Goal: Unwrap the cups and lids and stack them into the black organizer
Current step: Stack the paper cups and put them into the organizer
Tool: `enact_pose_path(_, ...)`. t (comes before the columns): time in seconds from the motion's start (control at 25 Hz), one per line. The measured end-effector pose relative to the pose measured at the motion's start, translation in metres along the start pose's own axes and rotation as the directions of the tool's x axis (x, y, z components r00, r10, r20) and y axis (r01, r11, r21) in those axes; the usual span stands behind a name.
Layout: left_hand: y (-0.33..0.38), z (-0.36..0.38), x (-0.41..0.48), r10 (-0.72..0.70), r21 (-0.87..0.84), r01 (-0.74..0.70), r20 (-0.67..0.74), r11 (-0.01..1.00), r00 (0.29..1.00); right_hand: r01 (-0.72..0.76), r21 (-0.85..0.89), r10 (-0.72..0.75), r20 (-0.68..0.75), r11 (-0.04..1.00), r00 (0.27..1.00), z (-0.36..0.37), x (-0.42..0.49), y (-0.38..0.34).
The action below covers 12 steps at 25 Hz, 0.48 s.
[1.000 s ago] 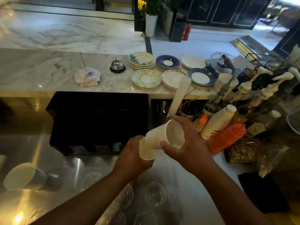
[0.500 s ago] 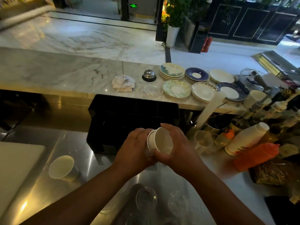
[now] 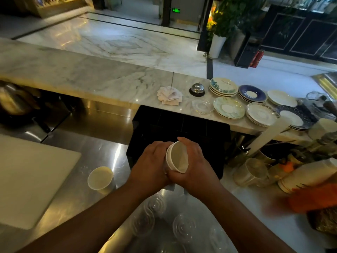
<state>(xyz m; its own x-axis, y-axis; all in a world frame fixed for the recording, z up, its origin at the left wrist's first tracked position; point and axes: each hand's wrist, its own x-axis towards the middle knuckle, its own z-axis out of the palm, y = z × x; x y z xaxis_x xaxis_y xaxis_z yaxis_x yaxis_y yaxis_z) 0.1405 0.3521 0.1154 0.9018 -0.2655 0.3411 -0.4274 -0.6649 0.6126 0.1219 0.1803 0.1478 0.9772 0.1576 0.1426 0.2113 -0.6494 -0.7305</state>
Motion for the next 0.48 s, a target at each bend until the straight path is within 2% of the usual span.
enact_pose_path(0.16, -0.031, -0.020, -0.010, -0.090, 0.002, 0.090, 0.055, 0.996, 0.994, -0.027, 0.022, 0.026, 0.011, 0.999, 1.000, 0.019, 0.010, -0.010)
enact_pose_path(0.32, -0.085, -0.041, -0.041, -0.244, 0.154, 0.240, 0.003, 0.958, 0.970, -0.049, 0.024, 0.049, 0.024, 0.999, 0.999, 0.042, 0.016, -0.019)
enact_pose_path(0.4, -0.117, -0.053, -0.062, -0.366, 0.213, 0.363, -0.030, 0.907, 0.930, -0.053, 0.022, 0.053, 0.035, 0.998, 0.998, 0.055, 0.020, -0.024)
enact_pose_path(0.48, -0.146, -0.062, -0.082, -0.511, 0.223, 0.506, -0.041, 0.833, 0.859, -0.054, 0.018, 0.053, 0.050, 0.998, 0.997, 0.066, 0.023, -0.027)
